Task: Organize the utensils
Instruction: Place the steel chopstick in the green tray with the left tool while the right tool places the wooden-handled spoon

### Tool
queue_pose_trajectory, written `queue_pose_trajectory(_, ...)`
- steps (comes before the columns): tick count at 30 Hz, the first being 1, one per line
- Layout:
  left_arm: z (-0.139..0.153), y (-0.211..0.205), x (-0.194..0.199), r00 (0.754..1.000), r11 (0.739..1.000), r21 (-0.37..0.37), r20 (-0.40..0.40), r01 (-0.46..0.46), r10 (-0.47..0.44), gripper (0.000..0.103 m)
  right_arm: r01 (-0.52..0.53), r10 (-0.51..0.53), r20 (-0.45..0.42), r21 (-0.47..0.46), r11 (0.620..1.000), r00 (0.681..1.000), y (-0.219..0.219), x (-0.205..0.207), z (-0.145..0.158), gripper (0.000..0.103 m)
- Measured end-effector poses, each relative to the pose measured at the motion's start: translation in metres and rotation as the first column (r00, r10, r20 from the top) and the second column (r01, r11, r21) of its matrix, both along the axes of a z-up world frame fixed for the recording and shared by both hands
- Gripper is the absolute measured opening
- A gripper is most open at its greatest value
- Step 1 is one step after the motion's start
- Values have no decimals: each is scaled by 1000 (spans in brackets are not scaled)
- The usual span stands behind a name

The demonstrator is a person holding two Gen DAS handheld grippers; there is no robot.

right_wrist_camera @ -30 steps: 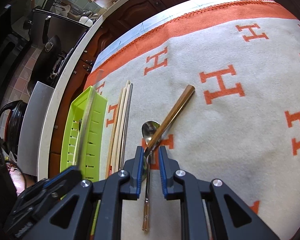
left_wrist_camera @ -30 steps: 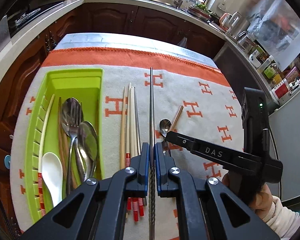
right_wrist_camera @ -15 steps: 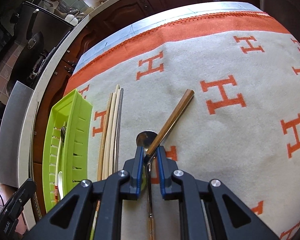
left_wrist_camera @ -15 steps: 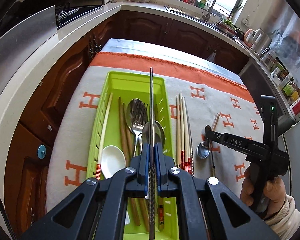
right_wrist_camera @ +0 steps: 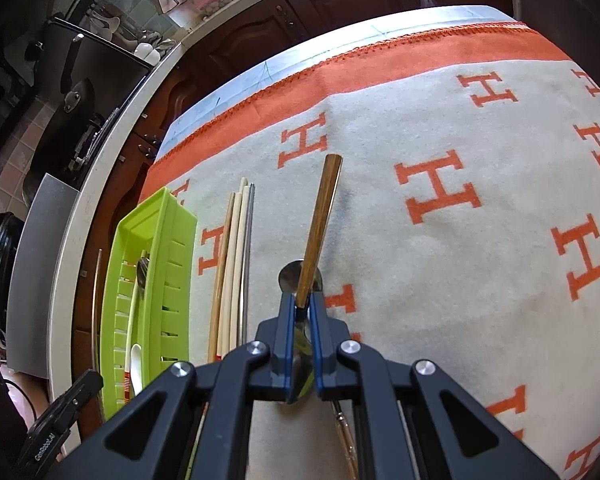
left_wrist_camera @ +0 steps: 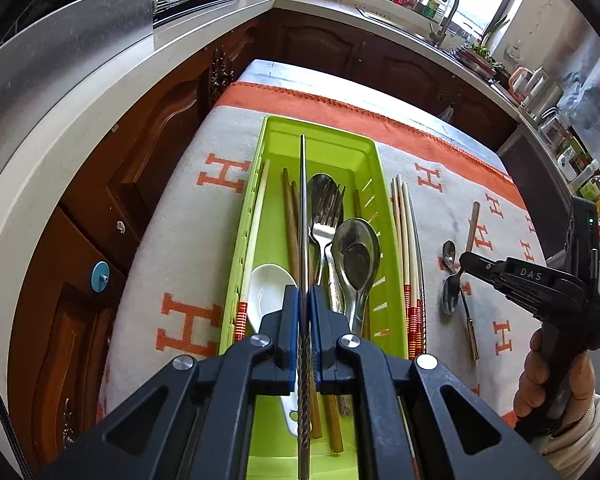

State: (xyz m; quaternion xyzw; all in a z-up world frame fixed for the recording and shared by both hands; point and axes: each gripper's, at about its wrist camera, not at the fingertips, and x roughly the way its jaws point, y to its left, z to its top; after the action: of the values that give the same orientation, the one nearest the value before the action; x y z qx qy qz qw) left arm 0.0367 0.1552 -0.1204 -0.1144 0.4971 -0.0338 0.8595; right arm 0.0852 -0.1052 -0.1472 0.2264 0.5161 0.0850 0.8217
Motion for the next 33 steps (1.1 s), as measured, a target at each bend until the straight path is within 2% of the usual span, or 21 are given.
queue_pose_trajectory(5,-7,5,-4,1000,1000,-4,-12,-7,7,4,-25,25,27,17,1000,999,5,-9,16,7)
queue_pose_trajectory(10,-18,12,-6,999,1000,-7,-28,-20,20,4,-110,106,80,47,993,991,22,-22,40,7)
queue_pose_trajectory(17,-25,18,-1,999,999,-30,-16,-30,29,5,-278,266,140,74,958,954,61,-41,75,7)
queue_pose_trajectory(20,-22,18,-1,1000,999,-22,-3,-31,31,11,-349,339,145,51,936,930,84,-46,81,7)
queue_pose_trajectory(22,-17,18,-4,999,999,-17,14,-36,37,22,-393,386,127,38,919,914,98,-50,79,7)
queue_pose_trajectory(26,-7,19,-9,999,999,4,40,-33,33,25,-447,445,78,8,894,892,123,-49,65,7)
queue_pose_trajectory(28,-2,21,-12,997,998,29,56,-47,45,37,-474,474,46,-12,880,879,135,-48,58,9)
queue_pose_trajectory(29,1,22,-14,997,998,34,64,-53,51,40,-480,481,25,-23,877,876,140,-47,55,9)
queue_pose_trajectory(33,8,27,-17,995,997,37,78,-66,63,41,-491,491,4,-35,871,871,145,-49,50,9)
